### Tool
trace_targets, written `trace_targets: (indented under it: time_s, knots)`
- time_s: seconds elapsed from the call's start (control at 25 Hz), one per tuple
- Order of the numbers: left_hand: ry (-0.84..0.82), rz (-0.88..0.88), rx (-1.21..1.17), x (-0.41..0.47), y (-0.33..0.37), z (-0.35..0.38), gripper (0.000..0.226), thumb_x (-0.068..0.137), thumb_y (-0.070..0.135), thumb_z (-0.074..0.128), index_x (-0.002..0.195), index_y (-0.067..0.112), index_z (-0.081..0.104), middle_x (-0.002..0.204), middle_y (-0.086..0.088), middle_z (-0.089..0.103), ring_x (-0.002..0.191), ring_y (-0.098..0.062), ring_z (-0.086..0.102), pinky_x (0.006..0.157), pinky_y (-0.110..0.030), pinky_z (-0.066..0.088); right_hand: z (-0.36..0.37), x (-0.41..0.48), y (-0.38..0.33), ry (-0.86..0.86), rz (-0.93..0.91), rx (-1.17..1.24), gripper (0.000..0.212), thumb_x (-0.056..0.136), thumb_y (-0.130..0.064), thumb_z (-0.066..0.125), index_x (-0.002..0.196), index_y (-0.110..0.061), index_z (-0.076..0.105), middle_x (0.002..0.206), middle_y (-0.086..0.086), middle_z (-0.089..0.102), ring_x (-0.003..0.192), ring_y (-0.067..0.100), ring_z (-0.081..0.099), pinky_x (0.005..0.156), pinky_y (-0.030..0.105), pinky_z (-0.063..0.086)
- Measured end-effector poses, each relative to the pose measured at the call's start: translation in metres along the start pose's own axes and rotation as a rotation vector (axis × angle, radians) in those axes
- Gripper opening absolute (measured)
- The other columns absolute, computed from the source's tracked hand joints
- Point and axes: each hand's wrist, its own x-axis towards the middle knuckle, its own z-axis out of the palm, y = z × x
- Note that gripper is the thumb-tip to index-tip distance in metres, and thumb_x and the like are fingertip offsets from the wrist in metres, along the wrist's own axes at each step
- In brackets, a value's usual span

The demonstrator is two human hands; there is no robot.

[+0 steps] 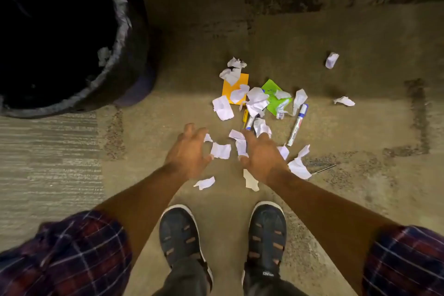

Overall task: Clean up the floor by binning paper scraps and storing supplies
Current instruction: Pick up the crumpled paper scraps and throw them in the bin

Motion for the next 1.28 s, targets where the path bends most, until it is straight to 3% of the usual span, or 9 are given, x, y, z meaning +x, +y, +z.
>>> trace_targets:
  time_s: [0.2, 0.52, 0.64, 0.76, 0.84, 0.96, 1.04, 1.16, 1.28]
  knots:
    - [-0.026, -0.049, 0.122, 0.024, 0.011, 0.038, 0.069, 0.078, 0.052, 0.082, 0.134, 0.027, 0.053, 0.155, -0.01, 0.03, 0.137, -0.033, 0.039, 0.105, -0.047, 0.05, 0.03, 0.027, -0.005, 0.017, -0.001, -0.027, 0.057, 0.098, -0.035, 0.059, 0.15, -0.033, 0.035, 0.129, 0.018, 0.052, 0.116, 0.037, 0.058, 0.095, 0.045, 0.055]
    - [-0.026, 0.037, 0.234, 0.034, 0.007, 0.067, 0.037, 0.097, 0.031, 0.063, 0.132, 0.021, 0.061, 0.141, -0.01, 0.044, 0.128, -0.031, 0.048, 0.097, -0.041, 0.053, 0.054, 0.032, -0.025, -0.016, -0.018, -0.077, 0.04, 0.094, -0.005, 0.053, 0.13, -0.024, 0.053, 0.121, 0.016, 0.053, 0.098, 0.04, 0.065, 0.077, 0.045, 0.058]
    - [-0.038, -0.021, 0.04, 0.03, 0.001, 0.069, 0.024, 0.096, 0.016, 0.06, 0.116, 0.011, 0.07, 0.126, -0.013, 0.059, 0.111, -0.033, 0.063, 0.09, -0.04, 0.055, 0.056, 0.033, -0.026, -0.01, 0.065, 0.049, 0.037, 0.091, 0.0, 0.053, 0.12, -0.018, 0.066, 0.106, 0.018, 0.065, 0.092, 0.038, 0.069, 0.079, 0.041, 0.059]
    - [0.04, -0.154, -0.276, 0.01, -0.008, 0.056, 0.013, 0.089, 0.01, 0.066, 0.098, 0.009, 0.076, 0.102, -0.01, 0.074, 0.089, -0.028, 0.07, 0.078, -0.036, 0.058, 0.043, 0.029, -0.033, 0.045, 0.231, 0.333, 0.026, 0.083, -0.002, 0.059, 0.098, -0.015, 0.076, 0.086, 0.014, 0.077, 0.081, 0.031, 0.07, 0.069, 0.028, 0.052]
    - [0.074, -0.296, -0.517, -0.008, -0.007, 0.038, 0.008, 0.088, 0.015, 0.067, 0.086, 0.017, 0.074, 0.092, -0.002, 0.077, 0.071, -0.016, 0.069, 0.06, -0.029, 0.055, 0.027, 0.02, -0.044, 0.053, 0.346, 0.585, 0.02, 0.083, -0.006, 0.063, 0.094, -0.017, 0.076, 0.078, 0.008, 0.079, 0.075, 0.025, 0.071, 0.069, 0.031, 0.055]
    - [0.187, -0.409, -0.783, -0.033, 0.006, -0.009, 0.026, 0.091, 0.041, 0.068, 0.069, 0.026, 0.065, 0.065, 0.018, 0.067, 0.049, -0.001, 0.059, 0.042, -0.018, 0.045, -0.009, 0.002, -0.071, 0.132, 0.445, 0.901, 0.011, 0.083, -0.009, 0.07, 0.085, -0.02, 0.072, 0.065, -0.003, 0.077, 0.058, 0.007, 0.065, 0.067, 0.029, 0.051]
    - [0.291, -0.384, -0.818, -0.043, 0.015, -0.052, 0.028, 0.088, 0.044, 0.069, 0.069, 0.023, 0.066, 0.06, 0.017, 0.067, 0.052, -0.001, 0.06, 0.051, -0.021, 0.046, -0.04, -0.005, -0.093, 0.205, 0.471, 1.075, 0.012, 0.084, -0.008, 0.073, 0.085, -0.02, 0.071, 0.062, -0.004, 0.073, 0.05, 0.006, 0.057, 0.064, 0.028, 0.047]
    - [0.41, -0.349, -0.918, -0.061, 0.023, -0.127, 0.012, 0.083, 0.033, 0.071, 0.082, 0.021, 0.072, 0.074, 0.005, 0.077, 0.072, -0.019, 0.076, 0.07, -0.038, 0.061, -0.096, -0.015, -0.134, 0.256, 0.405, 1.257, 0.007, 0.085, -0.01, 0.073, 0.09, -0.014, 0.073, 0.063, 0.001, 0.066, 0.052, 0.014, 0.051, 0.06, 0.034, 0.045]
    - [0.468, -0.313, -0.976, -0.083, 0.026, -0.189, 0.016, 0.084, 0.034, 0.067, 0.093, 0.023, 0.073, 0.082, 0.001, 0.079, 0.078, -0.023, 0.078, 0.08, -0.048, 0.063, -0.149, -0.023, -0.182, 0.293, 0.312, 1.383, 0.011, 0.088, -0.004, 0.07, 0.09, -0.015, 0.072, 0.062, -0.002, 0.069, 0.06, 0.018, 0.065, 0.066, 0.036, 0.057]
